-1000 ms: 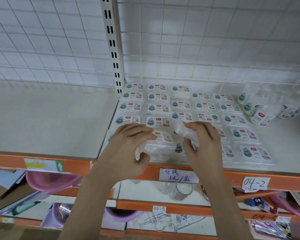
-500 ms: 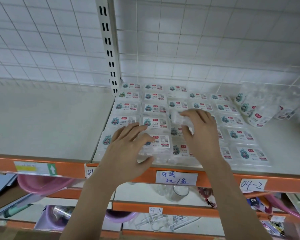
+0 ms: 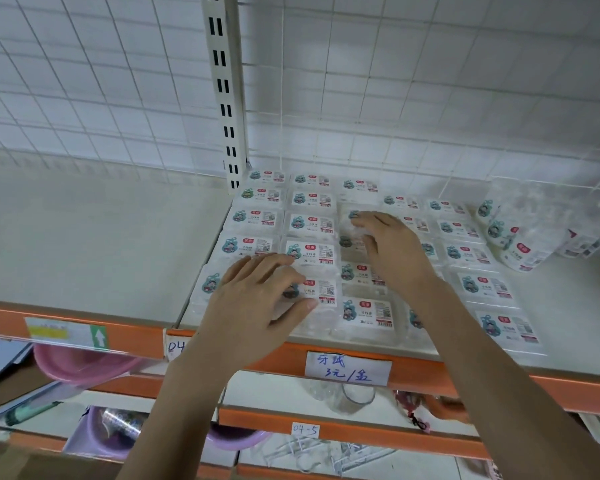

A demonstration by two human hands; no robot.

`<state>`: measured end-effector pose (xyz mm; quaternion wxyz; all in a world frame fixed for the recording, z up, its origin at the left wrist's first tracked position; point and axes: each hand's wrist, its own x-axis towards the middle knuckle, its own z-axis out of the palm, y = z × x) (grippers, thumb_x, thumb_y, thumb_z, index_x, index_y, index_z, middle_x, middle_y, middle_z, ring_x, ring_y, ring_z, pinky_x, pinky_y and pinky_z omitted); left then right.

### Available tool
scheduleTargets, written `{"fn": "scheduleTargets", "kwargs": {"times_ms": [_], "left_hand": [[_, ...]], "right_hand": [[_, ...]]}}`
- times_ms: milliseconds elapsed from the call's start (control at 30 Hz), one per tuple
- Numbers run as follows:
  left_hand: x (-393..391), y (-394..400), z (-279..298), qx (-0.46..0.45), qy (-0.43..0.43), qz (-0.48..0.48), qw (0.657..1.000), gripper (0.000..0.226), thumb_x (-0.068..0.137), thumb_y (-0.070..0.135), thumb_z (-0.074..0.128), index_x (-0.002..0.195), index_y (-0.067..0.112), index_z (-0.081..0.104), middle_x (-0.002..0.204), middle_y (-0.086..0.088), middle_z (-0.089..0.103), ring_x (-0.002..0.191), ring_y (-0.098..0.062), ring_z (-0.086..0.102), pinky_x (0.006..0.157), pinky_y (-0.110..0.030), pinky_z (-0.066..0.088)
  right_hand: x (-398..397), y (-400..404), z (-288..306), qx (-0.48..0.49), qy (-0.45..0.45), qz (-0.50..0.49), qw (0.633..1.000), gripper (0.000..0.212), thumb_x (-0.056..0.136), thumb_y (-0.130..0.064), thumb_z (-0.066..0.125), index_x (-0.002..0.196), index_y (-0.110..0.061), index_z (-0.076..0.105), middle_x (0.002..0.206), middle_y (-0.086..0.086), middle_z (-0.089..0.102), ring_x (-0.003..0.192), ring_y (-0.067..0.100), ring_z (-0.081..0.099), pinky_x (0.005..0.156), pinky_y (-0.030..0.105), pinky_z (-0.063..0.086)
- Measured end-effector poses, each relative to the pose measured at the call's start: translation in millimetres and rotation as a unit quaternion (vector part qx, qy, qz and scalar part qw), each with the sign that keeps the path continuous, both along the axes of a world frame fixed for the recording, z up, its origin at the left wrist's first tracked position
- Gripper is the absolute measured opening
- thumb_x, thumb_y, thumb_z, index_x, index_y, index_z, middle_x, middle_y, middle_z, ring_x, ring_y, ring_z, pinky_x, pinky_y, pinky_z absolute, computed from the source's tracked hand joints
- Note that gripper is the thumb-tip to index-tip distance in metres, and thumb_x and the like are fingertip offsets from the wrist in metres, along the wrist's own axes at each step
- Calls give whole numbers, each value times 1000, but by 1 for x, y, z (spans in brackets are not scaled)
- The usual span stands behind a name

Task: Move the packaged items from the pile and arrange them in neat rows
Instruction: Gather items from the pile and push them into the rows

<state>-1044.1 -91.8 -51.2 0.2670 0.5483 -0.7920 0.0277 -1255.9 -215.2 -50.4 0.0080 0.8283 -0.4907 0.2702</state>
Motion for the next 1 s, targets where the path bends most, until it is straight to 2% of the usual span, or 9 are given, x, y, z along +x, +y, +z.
{"fn": "scheduleTargets", "kwargs": {"times_ms": [100, 167, 400, 467, 567, 667, 833, 933, 1000], "left_hand": [[-3, 1, -1, 10, -27, 31, 999, 53, 87, 54, 37, 113, 15, 62, 122, -2, 60, 113, -21, 57, 101, -35, 36], [-3, 1, 0, 15, -41, 37, 998, 57, 87, 55, 36, 115, 13, 61, 124, -3, 60, 114, -22, 56, 103, -35, 32], [-8, 3, 5, 43, -32, 48, 997, 57, 85, 52, 38, 116, 11, 62, 125, -4, 60, 116, -22, 55, 103, -35, 32], [-10, 4, 7, 50, -24, 52, 997, 56, 84, 52, 39, 116, 13, 62, 124, -2, 60, 115, -21, 55, 103, -34, 32], [-10, 5, 12, 69, 11, 42, 997, 54, 82, 54, 38, 117, 20, 60, 123, 2, 59, 116, -18, 54, 103, -31, 31], [-2, 4, 14, 57, 10, 27, 998, 52, 83, 56, 37, 107, 19, 65, 116, 0, 62, 111, -21, 57, 98, -35, 39], [54, 15, 25, 47, 41, 23, 998, 53, 83, 54, 35, 109, 18, 63, 113, -1, 62, 109, -22, 57, 89, -35, 45], [118, 34, 27, 52, 40, 39, 997, 55, 84, 53, 34, 113, 15, 62, 115, -3, 61, 111, -23, 54, 91, -37, 44], [168, 50, 24, 47, 36, 63, 996, 48, 85, 46, 41, 111, 13, 63, 112, -5, 63, 107, -26, 57, 88, -38, 46]], "right_hand": [[2, -12, 5, 36, 34, 7, 999, 40, 83, 11, 49, 118, -6, 59, 122, 10, 60, 112, 27, 55, 94, 34, 42], [3, -21, 8, 46, 42, 10, 998, 39, 85, 9, 47, 119, -8, 58, 124, 9, 59, 113, 26, 55, 95, 36, 43], [8, -26, 12, 68, 58, -9, 996, 43, 84, 9, 48, 122, -10, 55, 128, 7, 56, 118, 25, 51, 97, 34, 40], [11, -22, 15, 84, 60, -17, 994, 42, 86, 4, 47, 125, -10, 53, 131, 7, 53, 122, 24, 47, 98, 36, 39], [20, -8, 25, 80, 36, -30, 996, 37, 91, -7, 45, 127, -8, 50, 132, 9, 51, 125, 25, 42, 101, 35, 35], [39, 16, 37, 62, -3, -38, 997, 36, 92, -11, 46, 127, -8, 50, 131, 9, 52, 124, 25, 42, 101, 33, 34], [99, 65, 47, 50, -33, -41, 997, 34, 92, -14, 48, 125, -8, 52, 128, 9, 53, 121, 25, 45, 98, 30, 34], [161, 96, 47, 58, -56, -38, 996, 33, 92, -15, 48, 124, -9, 53, 126, 10, 54, 118, 26, 47, 96, 33, 37], [207, 117, 44, 59, -80, -30, 995, 32, 92, -15, 49, 123, -9, 53, 124, 10, 55, 114, 27, 50, 95, 33, 38]]}}
